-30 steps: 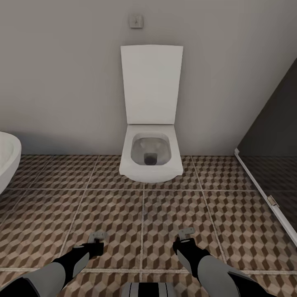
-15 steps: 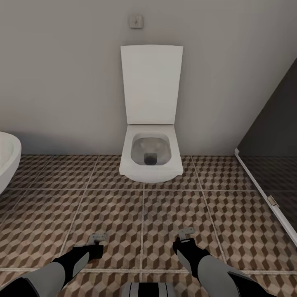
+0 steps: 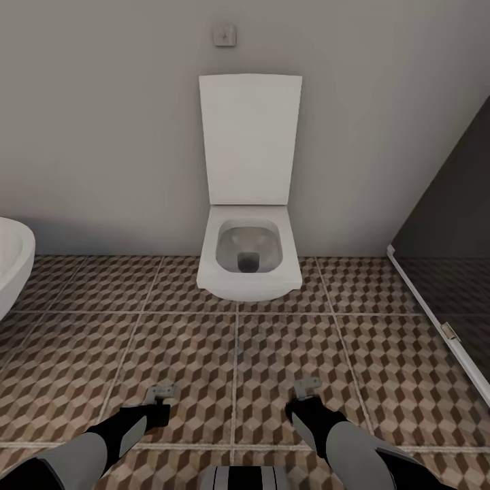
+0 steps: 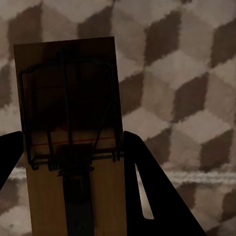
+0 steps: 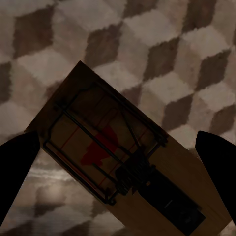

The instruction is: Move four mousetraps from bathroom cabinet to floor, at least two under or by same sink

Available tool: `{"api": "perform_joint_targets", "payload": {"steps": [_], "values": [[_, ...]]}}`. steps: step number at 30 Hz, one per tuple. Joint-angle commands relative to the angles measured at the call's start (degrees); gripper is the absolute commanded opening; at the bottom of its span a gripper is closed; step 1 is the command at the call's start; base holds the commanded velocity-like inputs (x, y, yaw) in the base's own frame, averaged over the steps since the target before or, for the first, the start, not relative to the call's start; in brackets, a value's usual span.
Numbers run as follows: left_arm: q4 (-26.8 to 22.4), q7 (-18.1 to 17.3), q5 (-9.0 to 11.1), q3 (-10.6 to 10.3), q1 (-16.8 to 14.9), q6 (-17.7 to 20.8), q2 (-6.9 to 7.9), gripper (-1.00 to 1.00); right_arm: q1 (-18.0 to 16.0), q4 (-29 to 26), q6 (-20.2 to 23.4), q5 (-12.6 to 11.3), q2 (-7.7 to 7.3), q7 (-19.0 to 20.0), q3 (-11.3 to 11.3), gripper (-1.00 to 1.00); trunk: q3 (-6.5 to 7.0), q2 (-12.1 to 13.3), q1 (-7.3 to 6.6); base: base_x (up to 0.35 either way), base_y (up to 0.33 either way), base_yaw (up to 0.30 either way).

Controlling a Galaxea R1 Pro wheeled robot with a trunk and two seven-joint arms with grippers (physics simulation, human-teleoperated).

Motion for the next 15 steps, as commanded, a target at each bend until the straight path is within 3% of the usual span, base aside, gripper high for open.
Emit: {"api": "perform_joint_targets", "payload": {"steps": [1, 6, 15], "values": [[-0.11, -0.10, 0.10, -0.20, -0.01, 0.27, 0.05, -1.00, -0.01, -0.08, 1.54, 0.64, 0.04, -0.03, -0.42, -1.00, -0.04, -0.02, -0.01, 0.000, 0.000, 0.000], [-0.11, -0.10, 0.10, -0.20, -0.01, 0.27, 0.05, -1.00, -0.01, -0.13, 4.10, 0.66, 0.04, 0.22, -0.44, -1.00, -0.04, -0.02, -0.01, 0.000, 0.000, 0.000], [-0.11, -0.10, 0.10, -0.20, -0.01, 0.20, 0.05, -1.00, -0.01, -0.15, 4.49, 0.65, 0.04, 0.24, -0.45, -1.00, -0.04, -0.02, -0.01, 0.000, 0.000, 0.000]]}}
